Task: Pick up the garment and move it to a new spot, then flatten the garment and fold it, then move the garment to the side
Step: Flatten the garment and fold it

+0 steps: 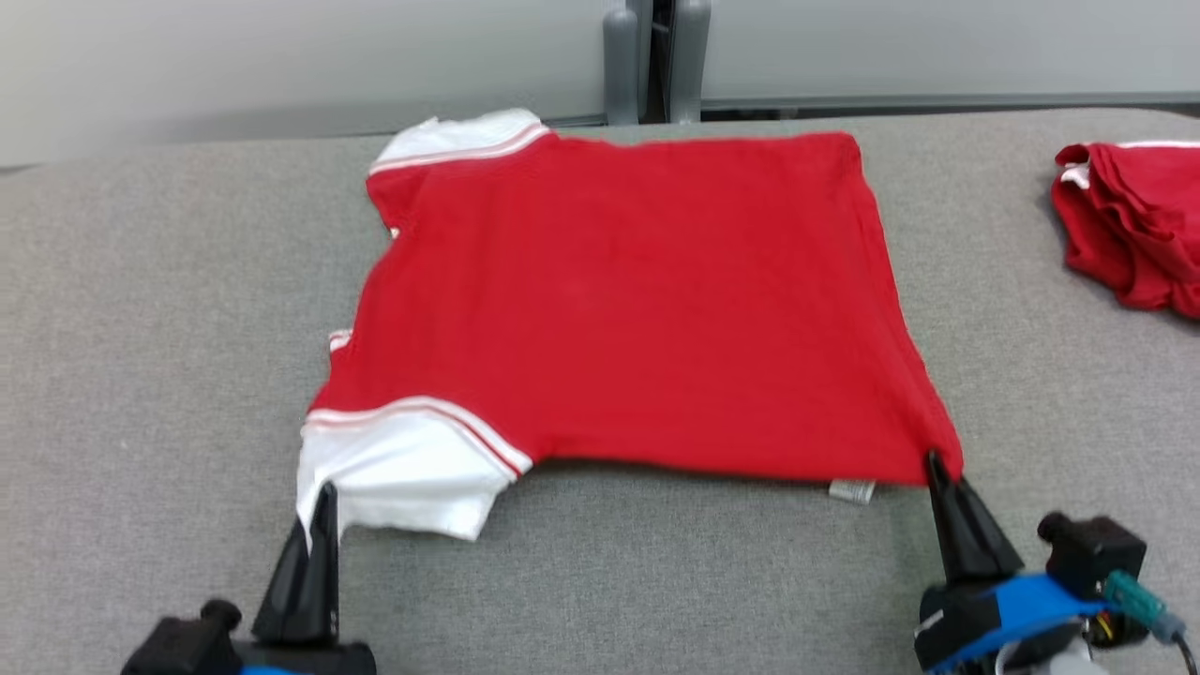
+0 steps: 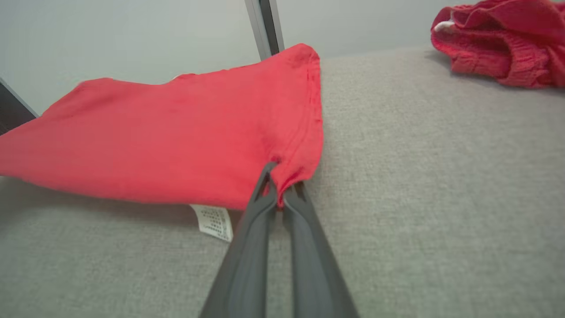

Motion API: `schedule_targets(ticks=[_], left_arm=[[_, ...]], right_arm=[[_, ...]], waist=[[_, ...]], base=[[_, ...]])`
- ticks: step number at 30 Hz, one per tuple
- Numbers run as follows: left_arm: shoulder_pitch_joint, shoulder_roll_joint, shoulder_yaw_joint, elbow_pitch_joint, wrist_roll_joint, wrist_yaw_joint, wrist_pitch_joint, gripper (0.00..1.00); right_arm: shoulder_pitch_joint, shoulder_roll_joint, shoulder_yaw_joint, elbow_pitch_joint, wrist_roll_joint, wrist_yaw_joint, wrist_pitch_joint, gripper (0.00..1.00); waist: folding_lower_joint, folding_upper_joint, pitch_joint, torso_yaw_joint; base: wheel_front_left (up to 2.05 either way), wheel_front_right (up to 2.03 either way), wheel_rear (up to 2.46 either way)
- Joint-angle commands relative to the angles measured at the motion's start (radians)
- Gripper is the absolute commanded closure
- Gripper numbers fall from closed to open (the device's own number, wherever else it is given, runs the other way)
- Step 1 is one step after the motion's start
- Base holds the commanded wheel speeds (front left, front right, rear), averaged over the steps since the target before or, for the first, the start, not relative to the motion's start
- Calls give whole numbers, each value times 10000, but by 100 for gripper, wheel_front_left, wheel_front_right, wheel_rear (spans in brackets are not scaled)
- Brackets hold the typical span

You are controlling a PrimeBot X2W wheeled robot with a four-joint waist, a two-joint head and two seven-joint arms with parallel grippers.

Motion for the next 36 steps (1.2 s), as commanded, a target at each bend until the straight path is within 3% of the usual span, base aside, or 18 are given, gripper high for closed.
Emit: schedule_targets(ticks=[1,10,16,27,36], left_arm=[[220,-18,32,-11,32,7,5,100],[1915,-245,-80,178,-212,164,5,100],[2281,-219,-67,338,-247,16,5,100],[1168,130,-441,803,143,-358,5,100],[351,508,-496,1119,356,-519,7,100]], right_arm=[[278,-37,-17,-55,-15,-4,48,100],[2541,162,-500,-1009,29,-4,704,100],[3372,258,-736,-1589,-27,-4,1222,100],[2941,123,-846,-1774,-68,-4,1775,100],[2288,-51,-246,-1578,96,-4,1996,100]], waist=[[4,-1,-231,31],[4,-1,-977,169],[4,-1,-1143,251],[4,-1,-1213,26],[4,-1,-1075,-251]], base=[[0,0,0],[0,0,0],[0,0,0],[0,0,0],[0,0,0]])
